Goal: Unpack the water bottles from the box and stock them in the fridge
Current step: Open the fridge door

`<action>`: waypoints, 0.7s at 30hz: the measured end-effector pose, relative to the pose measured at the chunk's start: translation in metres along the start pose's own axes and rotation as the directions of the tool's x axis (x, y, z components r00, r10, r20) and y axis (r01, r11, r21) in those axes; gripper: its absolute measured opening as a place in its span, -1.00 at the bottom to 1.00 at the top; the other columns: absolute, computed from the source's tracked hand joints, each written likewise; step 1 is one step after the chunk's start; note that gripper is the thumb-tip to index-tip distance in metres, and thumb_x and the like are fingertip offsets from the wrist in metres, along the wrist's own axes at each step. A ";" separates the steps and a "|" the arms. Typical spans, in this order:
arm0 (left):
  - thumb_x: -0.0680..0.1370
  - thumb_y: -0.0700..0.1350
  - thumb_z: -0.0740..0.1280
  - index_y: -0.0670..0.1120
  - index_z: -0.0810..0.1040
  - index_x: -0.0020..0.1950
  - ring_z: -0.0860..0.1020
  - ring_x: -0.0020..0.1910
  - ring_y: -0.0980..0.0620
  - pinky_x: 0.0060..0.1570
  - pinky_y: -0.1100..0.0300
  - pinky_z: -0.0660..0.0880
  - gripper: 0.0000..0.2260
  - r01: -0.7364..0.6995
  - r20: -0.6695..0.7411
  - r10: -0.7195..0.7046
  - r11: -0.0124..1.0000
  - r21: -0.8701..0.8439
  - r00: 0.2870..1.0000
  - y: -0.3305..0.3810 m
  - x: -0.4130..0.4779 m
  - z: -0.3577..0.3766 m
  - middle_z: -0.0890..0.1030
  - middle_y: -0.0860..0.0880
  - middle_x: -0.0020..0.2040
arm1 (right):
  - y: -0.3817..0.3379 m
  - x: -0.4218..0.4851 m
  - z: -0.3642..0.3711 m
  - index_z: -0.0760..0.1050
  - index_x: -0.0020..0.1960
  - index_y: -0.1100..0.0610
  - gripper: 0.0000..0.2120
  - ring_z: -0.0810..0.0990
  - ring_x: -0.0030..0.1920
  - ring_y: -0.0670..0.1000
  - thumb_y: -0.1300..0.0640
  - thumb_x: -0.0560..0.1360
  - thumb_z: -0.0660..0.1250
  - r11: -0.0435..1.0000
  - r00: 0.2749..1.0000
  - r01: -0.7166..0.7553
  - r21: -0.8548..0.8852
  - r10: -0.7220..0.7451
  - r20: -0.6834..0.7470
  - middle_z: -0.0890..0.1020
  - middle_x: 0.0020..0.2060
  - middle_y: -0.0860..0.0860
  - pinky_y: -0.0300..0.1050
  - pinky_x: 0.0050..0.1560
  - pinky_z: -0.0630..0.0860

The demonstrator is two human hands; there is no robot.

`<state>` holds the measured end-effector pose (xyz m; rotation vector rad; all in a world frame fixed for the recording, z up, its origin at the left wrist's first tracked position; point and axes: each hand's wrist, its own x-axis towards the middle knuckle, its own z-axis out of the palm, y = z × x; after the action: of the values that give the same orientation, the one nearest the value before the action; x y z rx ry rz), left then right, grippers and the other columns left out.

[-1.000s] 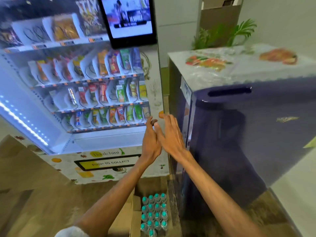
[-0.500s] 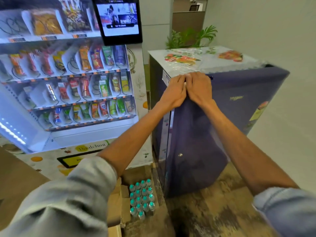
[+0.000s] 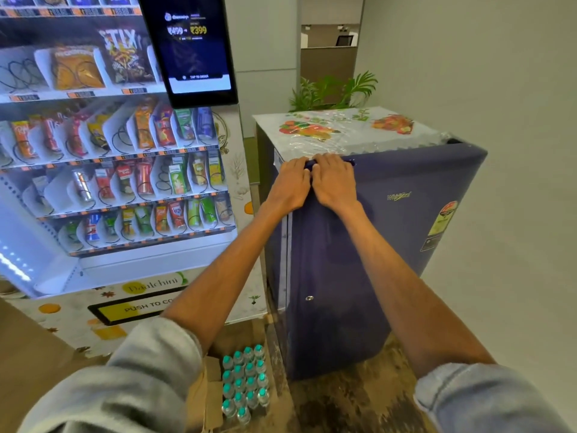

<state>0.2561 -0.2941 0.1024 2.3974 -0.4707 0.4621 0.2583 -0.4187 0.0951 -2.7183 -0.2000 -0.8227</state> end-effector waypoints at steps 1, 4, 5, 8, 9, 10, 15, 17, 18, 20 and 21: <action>0.59 -0.13 0.05 -0.18 0.47 0.31 0.49 0.20 -0.13 0.26 0.00 0.40 -0.63 0.012 -0.017 -0.012 1.000 -0.012 1.000 -0.001 -0.001 0.002 0.56 -0.18 0.23 | 0.001 -0.001 0.000 0.46 0.25 0.13 -0.65 0.46 0.23 0.08 0.07 0.61 0.00 1.000 1.000 0.009 0.002 -0.009 0.003 0.55 0.18 0.05 0.02 0.19 0.36; 0.59 -0.20 0.06 -0.18 0.48 0.30 0.49 0.20 -0.14 0.25 0.04 0.40 -0.65 0.072 -0.070 -0.075 0.996 -0.055 0.995 0.004 -0.001 0.008 0.56 -0.19 0.22 | 0.003 0.000 -0.005 0.44 0.27 0.12 -0.64 0.44 0.24 0.07 0.07 0.61 0.00 1.000 0.999 0.026 0.016 -0.026 0.041 0.55 0.19 0.04 0.01 0.18 0.35; 0.60 -0.22 0.07 -0.18 0.48 0.30 0.49 0.20 -0.14 0.24 0.06 0.39 -0.67 0.085 -0.092 -0.090 0.994 -0.062 0.992 0.007 -0.003 0.010 0.56 -0.19 0.22 | 0.005 0.000 -0.008 0.44 0.28 0.12 -0.65 0.43 0.25 0.06 0.07 0.61 0.01 0.999 0.998 0.025 0.028 -0.026 0.053 0.54 0.20 0.04 0.01 0.20 0.34; 0.62 -0.24 0.08 -0.17 0.49 0.27 0.47 0.17 -0.08 0.21 0.13 0.38 -0.70 0.072 -0.180 -0.090 0.992 -0.103 0.980 0.023 -0.020 0.014 0.55 -0.16 0.19 | 0.008 -0.009 -0.018 0.46 0.29 0.10 -0.62 0.42 0.28 0.06 0.07 0.58 0.01 0.999 0.999 0.022 0.045 -0.023 0.038 0.55 0.22 0.02 0.01 0.21 0.33; 0.62 -0.24 0.08 -0.17 0.48 0.28 0.45 0.16 -0.06 0.20 0.17 0.36 -0.70 0.056 -0.208 -0.080 0.992 -0.116 0.975 0.028 -0.029 0.015 0.55 -0.15 0.18 | 0.009 -0.017 -0.022 0.48 0.27 0.10 -0.59 0.44 0.27 0.06 0.06 0.56 -0.01 0.998 0.999 0.033 0.048 -0.034 0.007 0.56 0.21 0.01 0.01 0.20 0.35; 0.63 -0.23 0.07 -0.17 0.47 0.29 0.43 0.15 -0.02 0.19 0.22 0.34 -0.71 0.043 -0.233 -0.072 0.991 -0.126 0.970 0.035 -0.039 0.018 0.54 -0.13 0.18 | 0.011 -0.027 -0.028 0.49 0.25 0.10 -0.57 0.46 0.26 0.05 0.05 0.55 -0.03 0.997 0.998 0.052 0.058 -0.051 -0.024 0.58 0.19 0.01 0.01 0.18 0.36; 0.65 -0.18 0.06 -0.12 0.48 0.29 0.38 0.11 0.12 0.11 0.45 0.24 -0.71 0.005 -0.366 -0.064 0.987 -0.159 0.928 0.078 -0.085 0.032 0.52 0.00 0.14 | 0.031 -0.072 -0.062 0.53 0.20 0.08 -0.62 0.48 0.22 0.00 0.06 0.59 0.00 0.974 0.987 0.137 0.179 -0.120 -0.103 0.60 0.15 -0.03 -0.02 0.23 0.36; 0.65 -0.15 0.05 -0.09 0.51 0.26 0.41 0.07 0.09 0.09 0.38 0.28 -0.70 0.000 -0.360 -0.077 0.978 -0.209 0.930 0.093 -0.096 0.036 0.54 0.01 0.10 | 0.043 -0.089 -0.078 0.52 0.19 0.06 -0.64 0.47 0.23 -0.03 0.05 0.61 0.00 0.959 0.985 0.155 0.237 -0.130 -0.117 0.59 0.14 -0.06 -0.01 0.24 0.35; 0.65 -0.14 0.06 -0.05 0.52 0.24 0.43 0.06 0.08 0.09 0.37 0.30 -0.71 -0.015 -0.347 -0.074 0.969 -0.247 0.935 0.100 -0.103 0.037 0.55 0.04 0.09 | 0.049 -0.098 -0.085 0.52 0.19 0.05 -0.65 0.46 0.24 -0.04 0.04 0.62 -0.01 0.952 0.984 0.164 0.260 -0.138 -0.115 0.59 0.14 -0.08 -0.01 0.26 0.34; 0.64 -0.14 0.07 0.00 0.53 0.21 0.46 0.08 0.07 0.12 0.36 0.32 -0.73 -0.050 -0.317 -0.060 0.943 -0.329 0.946 0.114 -0.115 0.039 0.56 0.08 0.10 | 0.062 -0.116 -0.100 0.51 0.18 0.03 -0.67 0.45 0.27 -0.05 0.06 0.62 0.00 0.938 0.982 0.176 0.299 -0.147 -0.117 0.58 0.14 -0.09 -0.04 0.30 0.31; 0.64 -0.14 0.08 -0.01 0.54 0.21 0.47 0.10 0.07 0.14 0.34 0.32 -0.72 -0.062 -0.292 -0.050 0.930 -0.362 0.955 0.121 -0.120 0.039 0.58 0.09 0.11 | 0.069 -0.124 -0.108 0.51 0.17 0.04 -0.67 0.45 0.27 -0.05 0.09 0.59 0.00 0.929 0.983 0.171 0.328 -0.139 -0.119 0.58 0.13 -0.08 -0.08 0.31 0.29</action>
<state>0.1062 -0.3822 0.0847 1.9251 -0.3891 0.6628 0.1147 -0.5243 0.0944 -2.3588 -0.4943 -0.8673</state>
